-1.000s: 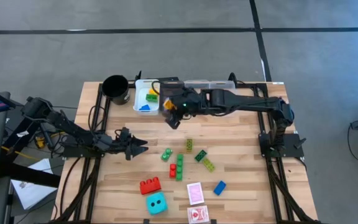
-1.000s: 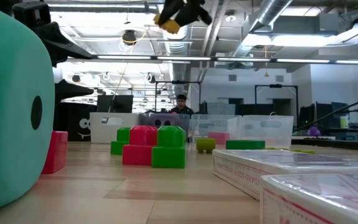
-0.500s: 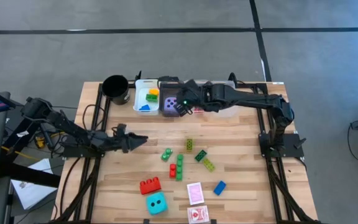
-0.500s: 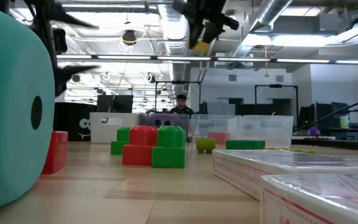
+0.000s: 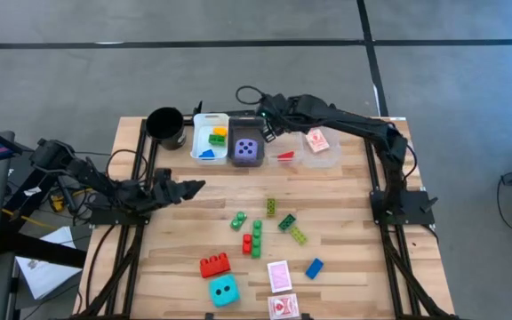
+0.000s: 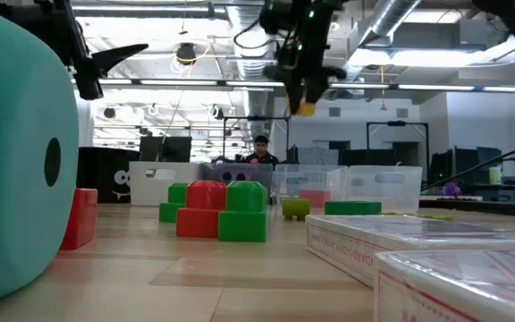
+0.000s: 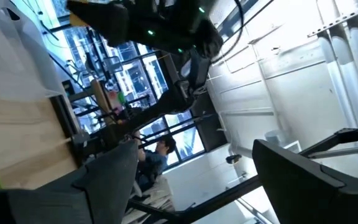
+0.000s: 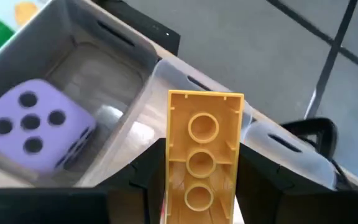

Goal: Pick & Place Toys
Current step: Put the small yellow 8-stud game piece into the left transparent bin, then put the blue dice into the black transparent bin

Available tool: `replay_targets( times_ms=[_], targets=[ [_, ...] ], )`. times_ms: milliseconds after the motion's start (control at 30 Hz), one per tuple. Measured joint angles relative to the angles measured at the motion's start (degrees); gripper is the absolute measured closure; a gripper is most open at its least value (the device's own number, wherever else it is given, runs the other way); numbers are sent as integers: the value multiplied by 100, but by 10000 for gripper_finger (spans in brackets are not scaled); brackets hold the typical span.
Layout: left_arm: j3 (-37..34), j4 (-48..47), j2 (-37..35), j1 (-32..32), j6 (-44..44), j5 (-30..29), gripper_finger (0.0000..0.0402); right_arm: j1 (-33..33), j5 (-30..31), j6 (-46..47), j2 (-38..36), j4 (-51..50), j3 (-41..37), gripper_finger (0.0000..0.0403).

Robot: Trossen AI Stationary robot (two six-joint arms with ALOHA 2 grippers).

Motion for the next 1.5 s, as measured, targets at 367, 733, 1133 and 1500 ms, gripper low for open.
replay_targets(
  times_ms=[367,733,1133,1500],
  targets=[
    [0,35,0,-2,-35,2,92,-195,-542,-48,429,-348,-3,182],
    [0,-85,0,-2,4,2,92,567,-551,-782,6,-324,6,134],
    [1021,-1196,2,-28,2355,1267,97,2918,-615,-1139,-290,846,6,133],
    [3472,-5509,201,-698,2678,2931,293,4186,557,963,-258,50,4,132]
  ],
)
